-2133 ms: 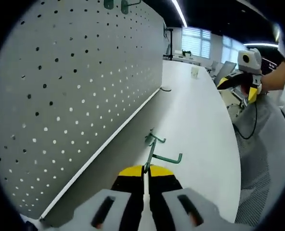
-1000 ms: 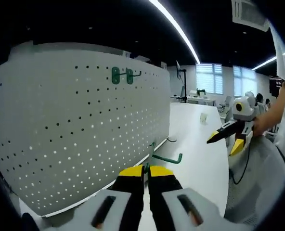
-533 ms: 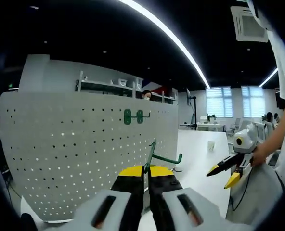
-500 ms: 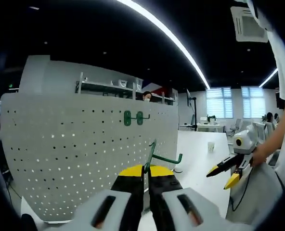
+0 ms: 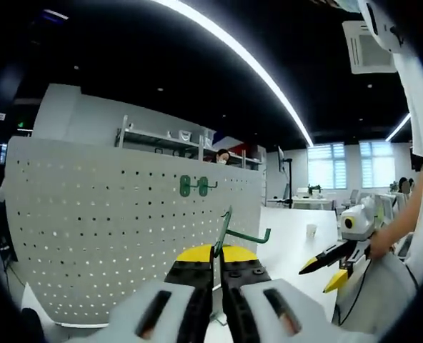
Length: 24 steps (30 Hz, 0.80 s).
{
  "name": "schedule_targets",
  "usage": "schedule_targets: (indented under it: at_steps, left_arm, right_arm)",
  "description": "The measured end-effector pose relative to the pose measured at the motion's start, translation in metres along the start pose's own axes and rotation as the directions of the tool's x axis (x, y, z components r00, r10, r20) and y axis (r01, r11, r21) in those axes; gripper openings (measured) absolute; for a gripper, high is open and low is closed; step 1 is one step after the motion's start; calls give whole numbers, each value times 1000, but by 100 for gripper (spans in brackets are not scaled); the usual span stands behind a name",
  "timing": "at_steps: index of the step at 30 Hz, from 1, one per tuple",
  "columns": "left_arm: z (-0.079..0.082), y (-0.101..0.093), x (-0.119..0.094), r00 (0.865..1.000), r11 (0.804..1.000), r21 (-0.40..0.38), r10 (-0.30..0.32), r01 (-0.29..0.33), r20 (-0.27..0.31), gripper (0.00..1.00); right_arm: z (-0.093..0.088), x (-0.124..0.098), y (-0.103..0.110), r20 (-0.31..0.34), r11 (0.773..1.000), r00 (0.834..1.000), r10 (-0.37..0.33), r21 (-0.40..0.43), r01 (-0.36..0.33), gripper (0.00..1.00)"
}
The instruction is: Insert the hook assembly into the mounting plate slot until the hook locks in place.
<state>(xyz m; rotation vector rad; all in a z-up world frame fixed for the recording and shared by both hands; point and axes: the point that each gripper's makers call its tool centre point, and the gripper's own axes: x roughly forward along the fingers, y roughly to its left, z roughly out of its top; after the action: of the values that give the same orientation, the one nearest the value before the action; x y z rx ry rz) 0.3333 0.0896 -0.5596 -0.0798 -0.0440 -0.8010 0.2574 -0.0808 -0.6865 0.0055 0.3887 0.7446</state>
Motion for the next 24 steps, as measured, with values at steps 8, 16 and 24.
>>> schedule_targets:
  at_steps: [8,16,24]
  left_arm:
    - [0,-1,2,1000,1000,5,-5,5,5,1]
    - [-3,-2,2,1000,1000,8,-7,7,-9,1]
    - [0,-2,4,1000,1000,12,-4,4,-2,1]
  right_arm:
    - [44,-11,9,230,998,972,47,30,-56,57]
    - [70,-20,24,368,990,923,113,33,-134,57]
    - [71,-19,26,362,989,924,121,31,-142,54]
